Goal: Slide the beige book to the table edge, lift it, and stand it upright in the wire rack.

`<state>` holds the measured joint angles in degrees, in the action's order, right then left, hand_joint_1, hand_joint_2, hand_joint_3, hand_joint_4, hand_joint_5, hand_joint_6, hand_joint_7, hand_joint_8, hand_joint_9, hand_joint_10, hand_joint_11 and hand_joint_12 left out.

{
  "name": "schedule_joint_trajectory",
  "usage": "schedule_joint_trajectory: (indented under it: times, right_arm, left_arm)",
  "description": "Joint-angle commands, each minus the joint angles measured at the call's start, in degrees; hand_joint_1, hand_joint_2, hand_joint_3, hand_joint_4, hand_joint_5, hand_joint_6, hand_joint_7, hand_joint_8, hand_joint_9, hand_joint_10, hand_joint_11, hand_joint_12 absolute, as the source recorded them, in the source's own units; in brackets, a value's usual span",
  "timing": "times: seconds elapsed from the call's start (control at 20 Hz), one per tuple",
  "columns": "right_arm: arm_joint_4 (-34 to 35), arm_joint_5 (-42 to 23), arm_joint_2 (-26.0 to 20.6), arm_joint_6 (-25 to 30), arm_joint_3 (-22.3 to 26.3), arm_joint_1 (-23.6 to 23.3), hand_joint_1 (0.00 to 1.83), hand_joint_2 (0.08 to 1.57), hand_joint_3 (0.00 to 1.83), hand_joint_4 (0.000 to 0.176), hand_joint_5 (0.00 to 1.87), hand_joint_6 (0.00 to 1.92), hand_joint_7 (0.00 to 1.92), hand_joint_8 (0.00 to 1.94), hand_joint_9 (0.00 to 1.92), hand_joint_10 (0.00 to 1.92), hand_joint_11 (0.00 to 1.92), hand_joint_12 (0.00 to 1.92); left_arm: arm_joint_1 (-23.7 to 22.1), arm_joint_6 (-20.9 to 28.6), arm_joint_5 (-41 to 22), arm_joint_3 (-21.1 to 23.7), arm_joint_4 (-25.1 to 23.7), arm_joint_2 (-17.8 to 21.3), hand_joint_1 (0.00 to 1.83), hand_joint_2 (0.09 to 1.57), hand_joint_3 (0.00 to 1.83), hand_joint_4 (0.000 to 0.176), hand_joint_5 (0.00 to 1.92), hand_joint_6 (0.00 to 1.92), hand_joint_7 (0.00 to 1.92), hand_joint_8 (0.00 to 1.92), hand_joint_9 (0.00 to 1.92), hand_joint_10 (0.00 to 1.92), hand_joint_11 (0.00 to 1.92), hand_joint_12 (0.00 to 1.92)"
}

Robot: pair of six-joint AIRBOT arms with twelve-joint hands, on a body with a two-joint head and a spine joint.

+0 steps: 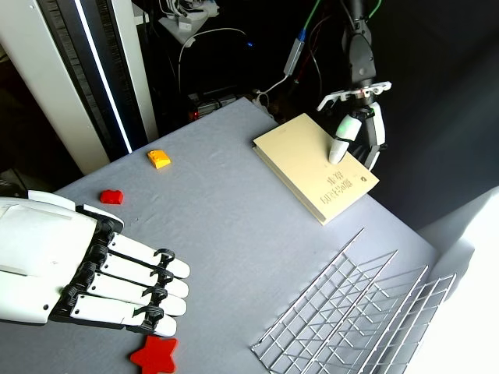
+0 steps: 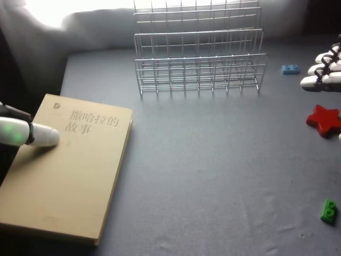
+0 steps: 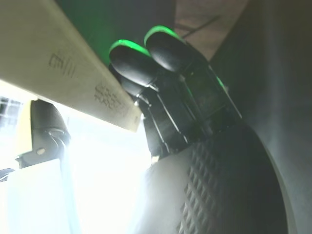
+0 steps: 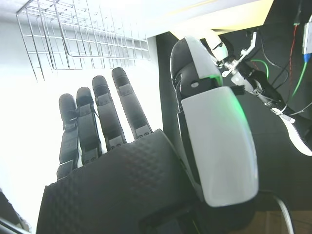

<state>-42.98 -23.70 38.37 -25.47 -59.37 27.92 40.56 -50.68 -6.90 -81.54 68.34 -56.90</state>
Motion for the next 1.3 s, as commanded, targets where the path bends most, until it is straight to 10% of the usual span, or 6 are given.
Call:
schedule_joint_trajectory:
  times: [0.0, 0.95, 1.15, 1.25]
  right_arm:
    - [2.06, -3.94, -0.38, 0.03, 0.04, -0.35, 0.17, 1.21, 0.00, 0.000, 0.24, 0.00, 0.24, 0.00, 0.20, 0.00, 0.00, 0.60]
    - [2.04, -7.04, -1.89, 1.59, 0.09, 2.70, 0.20, 1.21, 0.00, 0.000, 0.24, 0.00, 0.21, 0.00, 0.17, 0.00, 0.00, 0.53]
    - [2.05, -7.50, -2.10, 1.59, 0.08, 2.82, 0.14, 1.21, 0.00, 0.000, 0.23, 0.00, 0.20, 0.00, 0.16, 0.00, 0.00, 0.54]
    - [2.05, -7.50, -2.12, 1.59, 0.07, 2.79, 0.14, 1.21, 0.00, 0.000, 0.23, 0.00, 0.21, 0.00, 0.17, 0.00, 0.00, 0.50]
  left_arm:
    - [-0.76, -1.52, -4.44, -0.88, -0.99, 0.85, 1.26, 1.12, 0.00, 0.000, 0.94, 0.88, 1.03, 1.18, 1.04, 1.23, 0.79, 1.59]
    - [-15.18, -12.53, -8.42, -2.13, -1.28, 2.83, 1.26, 1.13, 0.00, 0.000, 0.90, 0.92, 1.00, 1.23, 0.98, 1.29, 0.75, 1.65]
    - [-18.02, -12.45, -9.67, -2.14, -3.31, 2.87, 1.26, 1.13, 0.00, 0.000, 0.91, 0.91, 1.01, 1.22, 0.99, 1.28, 0.76, 1.63]
    - [-18.30, -2.66, -12.56, -2.11, -11.47, 2.78, 1.26, 1.13, 0.00, 0.000, 0.92, 0.88, 0.99, 1.24, 0.98, 1.30, 0.74, 1.64]
